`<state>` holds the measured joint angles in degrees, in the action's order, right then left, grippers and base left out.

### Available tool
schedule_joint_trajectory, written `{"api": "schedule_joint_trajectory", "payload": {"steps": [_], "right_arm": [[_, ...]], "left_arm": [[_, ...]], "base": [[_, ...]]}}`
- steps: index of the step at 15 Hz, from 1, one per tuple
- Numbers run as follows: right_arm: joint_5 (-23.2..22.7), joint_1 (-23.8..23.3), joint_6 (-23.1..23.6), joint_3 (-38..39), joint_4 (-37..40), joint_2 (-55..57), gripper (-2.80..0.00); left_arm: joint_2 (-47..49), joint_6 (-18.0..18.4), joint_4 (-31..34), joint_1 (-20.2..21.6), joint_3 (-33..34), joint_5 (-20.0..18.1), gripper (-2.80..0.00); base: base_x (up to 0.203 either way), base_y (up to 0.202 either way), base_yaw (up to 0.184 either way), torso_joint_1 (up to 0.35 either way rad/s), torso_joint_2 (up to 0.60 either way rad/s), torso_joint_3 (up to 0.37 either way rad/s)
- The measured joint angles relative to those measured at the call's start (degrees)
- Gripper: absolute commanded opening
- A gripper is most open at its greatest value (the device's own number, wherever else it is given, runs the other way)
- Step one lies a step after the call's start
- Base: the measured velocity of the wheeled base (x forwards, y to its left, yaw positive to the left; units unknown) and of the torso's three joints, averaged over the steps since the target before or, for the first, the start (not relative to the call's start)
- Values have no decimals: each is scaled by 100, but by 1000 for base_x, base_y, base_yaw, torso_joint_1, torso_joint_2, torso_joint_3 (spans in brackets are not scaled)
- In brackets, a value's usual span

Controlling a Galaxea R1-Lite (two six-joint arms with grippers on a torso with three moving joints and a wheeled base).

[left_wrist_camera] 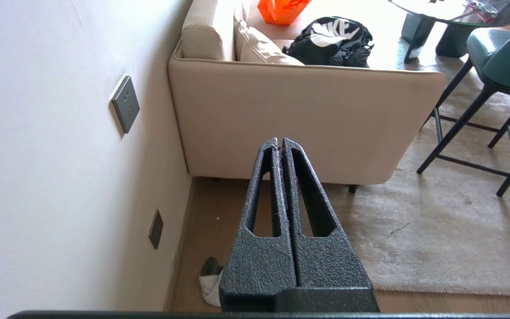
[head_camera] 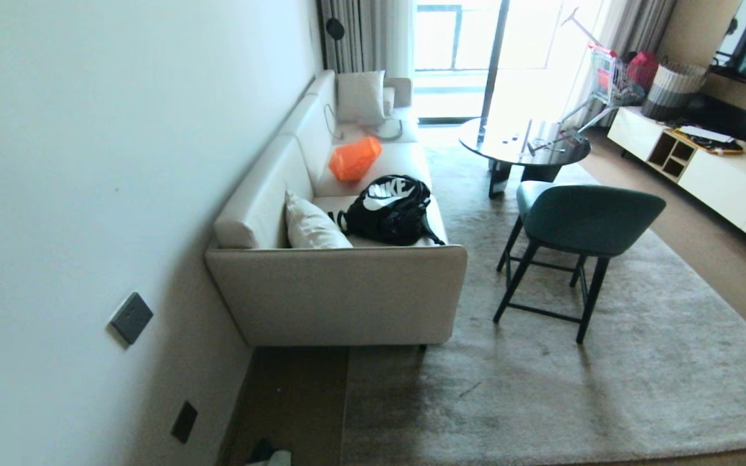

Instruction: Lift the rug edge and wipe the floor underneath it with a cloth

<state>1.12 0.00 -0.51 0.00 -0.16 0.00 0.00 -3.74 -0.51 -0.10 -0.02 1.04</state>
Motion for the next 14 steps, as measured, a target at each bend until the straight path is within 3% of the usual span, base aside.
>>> {"api": "schedule_joint_trajectory", "payload": {"steps": [14], "right_arm": [[-8,0,27,0,2,0,-280]], "left_arm": [[0,2,0,0,0,0,-280]], "base": [[0,0,0,0,0,0]]}}
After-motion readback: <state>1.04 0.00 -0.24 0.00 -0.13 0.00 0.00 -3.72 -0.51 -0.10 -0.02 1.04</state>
